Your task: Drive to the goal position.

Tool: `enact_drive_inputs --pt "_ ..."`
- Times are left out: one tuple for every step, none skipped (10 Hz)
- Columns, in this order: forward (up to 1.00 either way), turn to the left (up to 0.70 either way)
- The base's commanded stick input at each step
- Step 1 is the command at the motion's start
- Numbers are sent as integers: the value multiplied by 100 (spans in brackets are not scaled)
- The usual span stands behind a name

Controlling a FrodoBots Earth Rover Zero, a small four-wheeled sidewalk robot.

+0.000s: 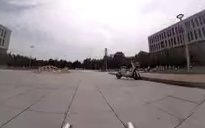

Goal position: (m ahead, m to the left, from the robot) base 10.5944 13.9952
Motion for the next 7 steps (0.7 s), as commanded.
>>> enact_drive_inputs --pt "45 0" --pt "45 0" --pt "45 0" --pt "45 0" --pt "45 0" --pt "45 0" --pt "45 17"
